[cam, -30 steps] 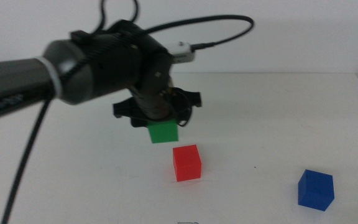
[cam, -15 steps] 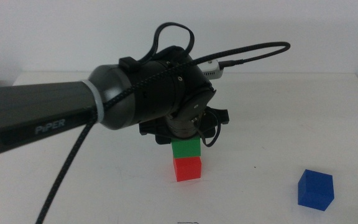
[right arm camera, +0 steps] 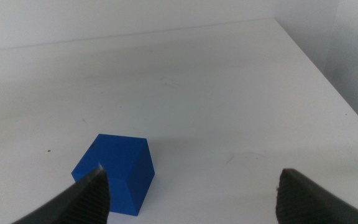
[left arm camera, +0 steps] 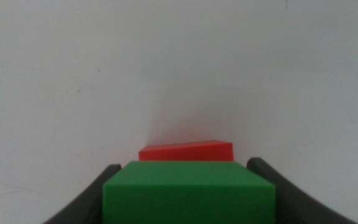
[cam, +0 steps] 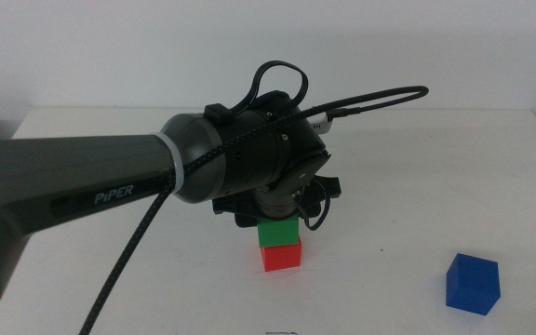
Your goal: Stack red cubes first, then green, then blue cubes in a specific spot.
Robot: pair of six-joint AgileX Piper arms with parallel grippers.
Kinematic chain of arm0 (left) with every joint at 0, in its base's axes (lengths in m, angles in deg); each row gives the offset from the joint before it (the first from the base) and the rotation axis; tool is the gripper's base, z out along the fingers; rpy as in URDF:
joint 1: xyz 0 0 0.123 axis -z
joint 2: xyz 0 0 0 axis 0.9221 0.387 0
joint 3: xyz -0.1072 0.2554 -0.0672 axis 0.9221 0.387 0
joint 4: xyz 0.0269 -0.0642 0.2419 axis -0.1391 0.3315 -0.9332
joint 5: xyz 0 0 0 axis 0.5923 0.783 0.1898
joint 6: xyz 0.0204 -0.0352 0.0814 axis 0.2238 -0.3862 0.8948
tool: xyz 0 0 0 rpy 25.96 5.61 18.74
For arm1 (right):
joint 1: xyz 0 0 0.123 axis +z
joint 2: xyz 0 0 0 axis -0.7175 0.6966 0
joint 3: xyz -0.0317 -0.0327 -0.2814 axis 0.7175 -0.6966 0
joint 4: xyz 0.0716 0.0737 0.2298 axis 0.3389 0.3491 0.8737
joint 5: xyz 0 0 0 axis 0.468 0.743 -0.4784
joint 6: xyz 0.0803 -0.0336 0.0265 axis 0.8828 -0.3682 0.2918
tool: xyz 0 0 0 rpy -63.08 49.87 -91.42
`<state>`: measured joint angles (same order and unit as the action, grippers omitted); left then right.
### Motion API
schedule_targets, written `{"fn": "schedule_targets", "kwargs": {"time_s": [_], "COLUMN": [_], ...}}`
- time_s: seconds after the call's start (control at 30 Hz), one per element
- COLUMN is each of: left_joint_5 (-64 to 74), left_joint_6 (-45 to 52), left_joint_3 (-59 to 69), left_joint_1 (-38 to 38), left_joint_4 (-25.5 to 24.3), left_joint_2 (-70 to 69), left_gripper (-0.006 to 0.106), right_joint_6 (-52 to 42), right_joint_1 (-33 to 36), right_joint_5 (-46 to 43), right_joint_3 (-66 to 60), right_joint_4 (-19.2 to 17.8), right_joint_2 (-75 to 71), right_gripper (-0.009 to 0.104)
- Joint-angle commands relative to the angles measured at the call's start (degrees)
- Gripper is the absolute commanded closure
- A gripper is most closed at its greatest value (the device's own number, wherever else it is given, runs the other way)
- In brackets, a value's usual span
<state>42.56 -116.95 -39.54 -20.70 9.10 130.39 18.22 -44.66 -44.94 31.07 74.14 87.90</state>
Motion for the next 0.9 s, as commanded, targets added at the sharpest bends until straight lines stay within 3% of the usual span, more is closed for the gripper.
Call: {"fn": "schedule_targets", "kwargs": {"time_s": [0.0, 0.57, 0.87], "left_joint_5": [-1.87, -3.25, -4.15], "left_joint_6": [-0.75, -2.03, -3.07], "left_joint_3": [-1.84, -1.84, -1.84], "left_joint_1": [0.19, 0.19, 0.19], "left_joint_4": [-1.45, -4.34, -2.64], "left_joint_2": [-2.99, -2.13, -1.00], "left_gripper": [0.102, 0.102, 0.102], "right_joint_6": [-0.42, -0.42, -0.42], "right_joint_1": [-0.44, -0.44, -0.44], "right_joint_5": [-4.17, -4.17, -4.17], "right_joint_3": [0.98, 0.98, 0.98], "right_joint_4": [-0.71, -0.71, -0.71], "right_joint_2": [-1.15, -1.15, -1.15], "right_gripper": [0.020, 0.020, 0.020]}}
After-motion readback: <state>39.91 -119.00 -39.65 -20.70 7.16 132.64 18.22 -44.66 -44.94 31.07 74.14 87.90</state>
